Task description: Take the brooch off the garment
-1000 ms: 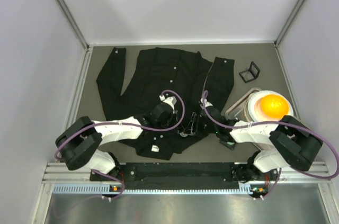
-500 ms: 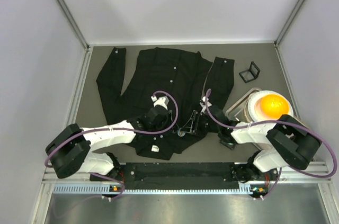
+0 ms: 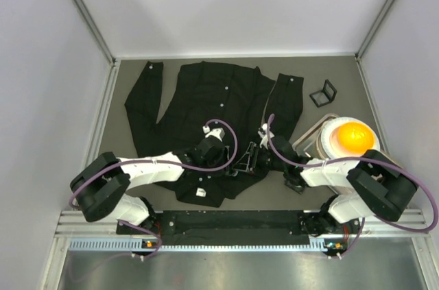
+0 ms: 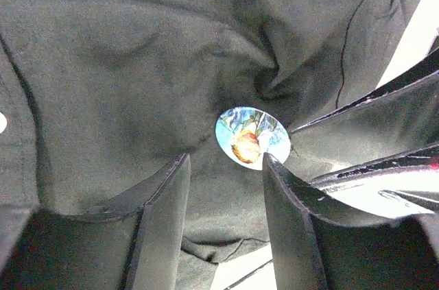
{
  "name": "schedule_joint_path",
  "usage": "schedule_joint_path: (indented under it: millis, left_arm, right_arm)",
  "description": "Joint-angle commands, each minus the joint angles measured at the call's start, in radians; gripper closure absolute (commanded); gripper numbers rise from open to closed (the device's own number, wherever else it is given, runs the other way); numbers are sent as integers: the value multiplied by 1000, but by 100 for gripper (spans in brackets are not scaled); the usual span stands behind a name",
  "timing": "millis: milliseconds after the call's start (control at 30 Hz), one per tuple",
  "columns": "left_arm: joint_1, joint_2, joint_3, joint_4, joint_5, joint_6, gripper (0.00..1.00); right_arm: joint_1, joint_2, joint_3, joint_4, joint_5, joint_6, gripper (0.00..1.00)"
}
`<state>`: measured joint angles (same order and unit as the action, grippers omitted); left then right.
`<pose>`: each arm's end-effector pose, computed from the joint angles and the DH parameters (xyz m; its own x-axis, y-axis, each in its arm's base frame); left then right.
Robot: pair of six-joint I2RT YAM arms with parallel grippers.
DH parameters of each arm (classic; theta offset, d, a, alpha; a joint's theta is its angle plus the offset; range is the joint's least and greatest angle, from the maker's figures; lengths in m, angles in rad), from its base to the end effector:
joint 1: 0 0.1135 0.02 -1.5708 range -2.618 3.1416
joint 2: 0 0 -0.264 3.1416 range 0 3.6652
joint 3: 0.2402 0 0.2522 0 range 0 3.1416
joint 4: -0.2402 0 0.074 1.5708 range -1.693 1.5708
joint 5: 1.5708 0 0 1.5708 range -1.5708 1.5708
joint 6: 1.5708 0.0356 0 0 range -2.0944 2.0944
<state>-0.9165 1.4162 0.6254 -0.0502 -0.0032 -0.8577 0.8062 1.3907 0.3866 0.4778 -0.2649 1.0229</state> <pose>0.1628 -0.2121 0.1607 -0.8959 -0.0747 -0.4380 0.1752 0.8465 -0.5027 0.1653 0.1858 0.1443 -0.9094 0.2420 -0.3381 -0.1476 0.5724 0.8066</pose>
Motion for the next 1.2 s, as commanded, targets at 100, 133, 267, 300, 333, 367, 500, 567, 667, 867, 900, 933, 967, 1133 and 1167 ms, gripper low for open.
schedule_joint_path:
  millis: [100,133,267,300,333,367,500,567,667,867,900,933,967,1133,1167]
  left_arm:
    - [-30,-8,54,41,16,-26,53]
    - [-30,-11,53,35,12,-36,54]
    - [-35,-78,-4,41,-37,-131,56]
    - [-36,-132,-45,41,-61,-147,55]
    - [-35,-161,-65,42,-73,-159,55]
    - [-36,-190,-84,35,-92,-187,54]
    - [-35,-328,-134,-40,-149,-218,52]
    - [-36,-348,-133,-89,-162,-237,50]
    - [-35,-362,-132,-102,-164,-245,50]
    - [-35,-313,-87,-45,-152,-179,54]
    - [-35,-291,-63,-46,-141,-169,55]
    - [-35,-277,-49,-53,-136,-158,56]
    - [-35,-263,-35,-51,-127,-135,58]
    - [-35,-149,49,-62,-35,-46,70]
    - [-33,-114,59,-63,-26,-12,70]
  right_arm:
    - [-6,5,-8,128,-45,23,62]
    - [-4,7,-11,139,-49,23,62]
    - [-4,14,-17,168,-57,29,63]
    - [-4,17,-11,168,-57,28,63]
    - [-4,24,-6,168,-62,25,63]
    - [-4,27,-3,168,-68,22,63]
    - [4,65,23,154,-85,2,64]
    - [10,77,29,151,-91,-9,64]
    - [16,87,29,176,-96,-10,64]
    - [16,67,58,153,-73,-43,61]
    - [16,71,79,141,-66,-61,61]
    - [16,74,90,113,-62,-69,61]
    - [16,82,103,101,-59,-78,61]
    - [16,65,159,2,-19,-135,60]
    - [16,54,164,-36,-14,-139,60]
